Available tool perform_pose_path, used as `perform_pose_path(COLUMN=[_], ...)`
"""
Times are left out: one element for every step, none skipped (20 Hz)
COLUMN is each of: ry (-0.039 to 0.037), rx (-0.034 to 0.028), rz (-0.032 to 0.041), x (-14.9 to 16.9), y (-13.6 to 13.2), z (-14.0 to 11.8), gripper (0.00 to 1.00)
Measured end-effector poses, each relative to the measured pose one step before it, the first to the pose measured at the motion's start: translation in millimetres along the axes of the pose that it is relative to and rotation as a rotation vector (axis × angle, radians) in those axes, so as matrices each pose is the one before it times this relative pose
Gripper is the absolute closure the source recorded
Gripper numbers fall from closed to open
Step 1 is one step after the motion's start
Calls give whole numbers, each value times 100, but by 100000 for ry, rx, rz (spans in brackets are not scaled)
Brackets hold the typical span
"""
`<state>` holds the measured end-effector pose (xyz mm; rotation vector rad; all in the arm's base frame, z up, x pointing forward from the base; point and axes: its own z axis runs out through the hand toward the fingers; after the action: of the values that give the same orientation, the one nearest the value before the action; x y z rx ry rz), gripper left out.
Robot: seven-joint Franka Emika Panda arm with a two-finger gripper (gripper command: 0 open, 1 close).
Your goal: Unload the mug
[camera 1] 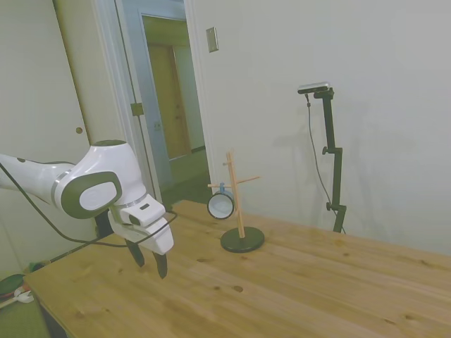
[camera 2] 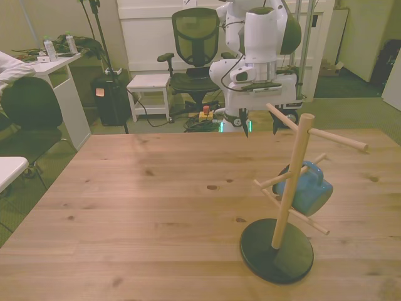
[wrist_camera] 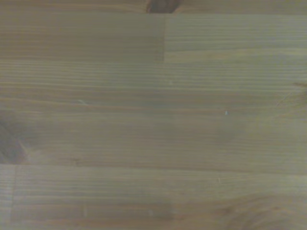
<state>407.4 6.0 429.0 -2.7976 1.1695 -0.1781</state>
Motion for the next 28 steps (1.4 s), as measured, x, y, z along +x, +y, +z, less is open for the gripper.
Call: perform_pose_path(ry=[-5,-35,-16,-18,-26,48,181,400,707,875,993,1057,1042,1335,1206,1186,1000,897,716,754,672,1088,1087,859,626,455,987,1457], rx=[-4,-41,-14,-17,-22,50,184,397,715,958,1084,1183,1286,1600,1552,1586,1491,1526,1389,1388,1167,1209,1008,1018,1377,1538,1882,2079], rz=[223,1255,21,-1,3,2,3,-10,-92,-223,-238,-307,-343,-382,-551,-761,-816,-1238,-1171,-685,-723,-670,-626,-788,-825,-1533,-1780,-1350], x=[12,16,0,0,5,23,62,105,159,196,230,264,315,365,389,393,400,405,466,492,458,547,532,570,579,549,582,526], y=[1,14,1,0,-3,-21,-59,-109,-199,-287,-372,-442,-525,-584,-630,-637,-618,-564,-488,-424,-283,-285,-254,-277,-332,-383,-443,-452], z=[4,22,9,10,17,8,-7,-23,-57,-63,-44,-1,-27,-21,-9,46,55,107,123,72,113,59,101,104,118,151,96,125], gripper=[0,0,0,0,0,0,0,0,0,0,0,0,0,0,0,0,0,0,0,0,0,0,0,0,0,0,0,0])
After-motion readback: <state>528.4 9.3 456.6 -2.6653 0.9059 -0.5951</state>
